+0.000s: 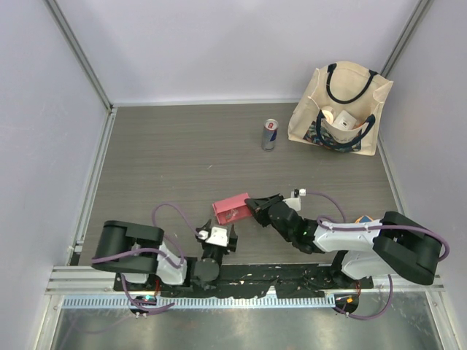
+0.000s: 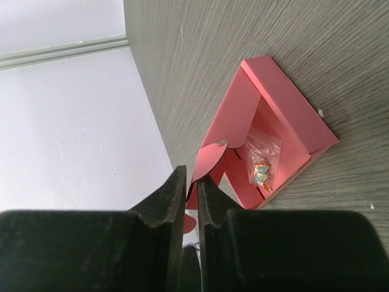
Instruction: Fold the paper box
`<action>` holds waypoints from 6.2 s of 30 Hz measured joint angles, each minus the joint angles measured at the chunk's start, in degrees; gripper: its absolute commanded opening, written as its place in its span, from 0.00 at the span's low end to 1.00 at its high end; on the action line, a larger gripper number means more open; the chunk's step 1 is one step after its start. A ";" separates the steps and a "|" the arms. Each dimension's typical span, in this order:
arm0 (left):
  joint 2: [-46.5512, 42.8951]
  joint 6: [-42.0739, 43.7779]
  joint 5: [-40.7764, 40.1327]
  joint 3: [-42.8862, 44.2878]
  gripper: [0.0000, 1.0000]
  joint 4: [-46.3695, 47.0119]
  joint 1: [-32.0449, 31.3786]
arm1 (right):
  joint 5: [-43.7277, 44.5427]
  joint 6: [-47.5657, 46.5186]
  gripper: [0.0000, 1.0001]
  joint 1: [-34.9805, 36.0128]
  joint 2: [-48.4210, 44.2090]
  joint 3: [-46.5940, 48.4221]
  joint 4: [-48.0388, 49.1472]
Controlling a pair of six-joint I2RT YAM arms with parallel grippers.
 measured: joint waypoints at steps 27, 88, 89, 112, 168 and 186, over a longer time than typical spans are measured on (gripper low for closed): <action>-47.43 -28.35 27.50 22.80 0.64 -80.89 12.94 | 1.42 -5.53 0.18 1.29 2.10 -4.24 4.55; -47.06 -42.66 68.02 11.47 0.79 -75.12 38.60 | -53.42 -66.53 0.28 -26.36 12.13 3.96 2.36; -47.54 -43.67 68.54 10.69 0.77 -75.30 39.26 | -53.42 -66.23 0.27 -26.36 12.13 3.50 3.06; -34.29 -52.92 76.67 2.78 0.70 -67.60 43.91 | -50.21 -61.51 0.14 -26.38 13.51 -1.60 13.53; -60.48 -98.97 99.06 -1.88 0.22 -87.01 58.25 | -1.20 -111.49 0.80 21.90 -2.05 18.78 -28.74; -62.16 -104.00 100.67 -3.45 0.52 -85.37 58.27 | 7.06 -124.56 0.28 24.68 3.02 9.27 -4.74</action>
